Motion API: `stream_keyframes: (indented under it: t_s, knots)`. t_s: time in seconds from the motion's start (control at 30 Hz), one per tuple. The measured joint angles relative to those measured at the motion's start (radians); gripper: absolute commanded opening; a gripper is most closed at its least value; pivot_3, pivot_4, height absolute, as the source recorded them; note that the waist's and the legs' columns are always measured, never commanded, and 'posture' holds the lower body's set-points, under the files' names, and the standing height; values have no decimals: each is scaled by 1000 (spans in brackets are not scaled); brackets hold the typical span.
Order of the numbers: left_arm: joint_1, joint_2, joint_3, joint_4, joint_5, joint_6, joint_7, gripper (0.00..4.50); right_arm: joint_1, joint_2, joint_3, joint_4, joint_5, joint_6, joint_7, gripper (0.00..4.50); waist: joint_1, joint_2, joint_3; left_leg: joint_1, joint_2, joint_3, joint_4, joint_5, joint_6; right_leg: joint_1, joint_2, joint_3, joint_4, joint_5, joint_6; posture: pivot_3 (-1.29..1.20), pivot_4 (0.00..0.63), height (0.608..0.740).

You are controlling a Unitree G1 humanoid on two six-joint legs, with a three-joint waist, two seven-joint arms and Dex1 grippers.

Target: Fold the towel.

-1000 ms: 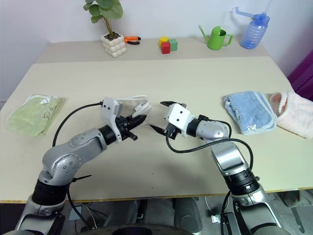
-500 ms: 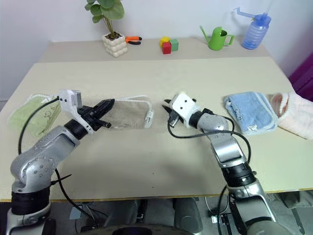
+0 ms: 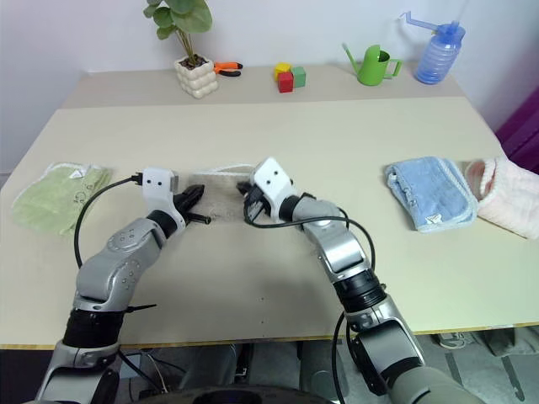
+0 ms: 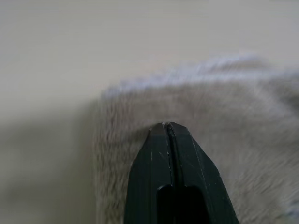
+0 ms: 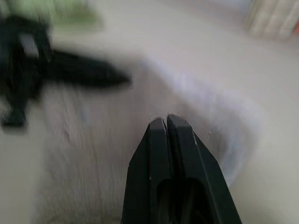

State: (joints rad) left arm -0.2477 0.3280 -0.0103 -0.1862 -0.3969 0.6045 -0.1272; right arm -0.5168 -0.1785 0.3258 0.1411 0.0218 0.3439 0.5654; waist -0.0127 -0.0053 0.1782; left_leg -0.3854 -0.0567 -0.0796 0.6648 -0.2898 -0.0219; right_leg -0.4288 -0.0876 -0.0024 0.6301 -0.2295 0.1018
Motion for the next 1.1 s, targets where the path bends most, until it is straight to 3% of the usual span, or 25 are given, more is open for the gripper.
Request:
stream_keyframes:
  t_s: [0.27, 0.3, 0.37, 0.43, 0.6, 0.63, 0.8, 0.97, 1.07, 1.1]
  knots:
    - [4, -28, -5, 26, 87, -58, -29, 0, -3, 12, 6, 35, -44, -52, -25, 59, 0, 0, 0, 1, 0, 0, 0, 0, 0, 0, 0, 0, 1, 0, 0, 0, 150, 731]
    - [9, -45, 9, 21, 78, -65, -32, 0, -1, 13, -4, 25, -35, -45, -23, 284, 0, 0, 0, 0, 0, 0, 0, 0, 0, 0, 0, 0, 0, 0, 0, 0, 150, 731]
    - [18, -70, 40, -1, 52, -70, -42, 0, 1, 14, -35, -11, -1, -16, -11, 869, 0, 0, 0, 0, 0, 0, 0, 0, 0, 0, 0, 0, 0, 0, 0, 0, 150, 731]
    - [28, -69, 68, -43, 36, -82, -54, 0, 4, 12, -70, -65, 44, 38, 3, 1816, 0, 0, 0, -1, 0, -1, 0, 0, 0, -1, 0, 0, 0, 0, 0, 0, 150, 731]
    - [106, 37, 104, -145, 39, -146, -150, 0, 21, 12, -196, -199, 180, 256, -11, 4228, -1, 1, 0, -1, 1, -1, -1, 0, 0, -1, 0, 0, 0, 0, 0, 0, 150, 731]
    - [125, 52, 116, -153, 37, -154, -168, 0, 21, 13, -221, -213, 201, 304, -23, 4446, 0, 1, 0, -1, 1, -1, 0, 0, 0, -1, 0, 0, 0, 0, 0, 0, 150, 731]
    - [208, 131, 153, -194, 22, -205, -289, 0, 20, 39, -297, -243, 285, 531, -95, 4446, 0, 1, 0, -1, 1, -1, -1, -1, 1, -1, -1, 0, 0, 0, 0, 0, 150, 731]
    - [255, 174, 152, -231, 9, -228, -390, 0, -15, 90, -297, -187, 325, 596, -125, 4446, -2, 1, 0, -1, 1, -1, -1, -1, 1, -1, 0, 0, 0, 0, 0, 0, 150, 731]
    - [255, 180, 148, -232, 20, -228, -393, 0, -30, 108, -270, -138, 325, 594, -125, 3731, -1, 1, 0, -1, 0, 0, -1, -1, 1, -1, -1, 0, 0, 0, 0, 0, 150, 731]
    - [255, 178, 144, -232, 25, -229, -392, 0, -36, 116, -267, -123, 327, 595, -124, 3260, -2, 1, 0, -1, 0, 0, -1, -1, 1, -1, -1, 0, 0, 0, 0, 0, 150, 731]
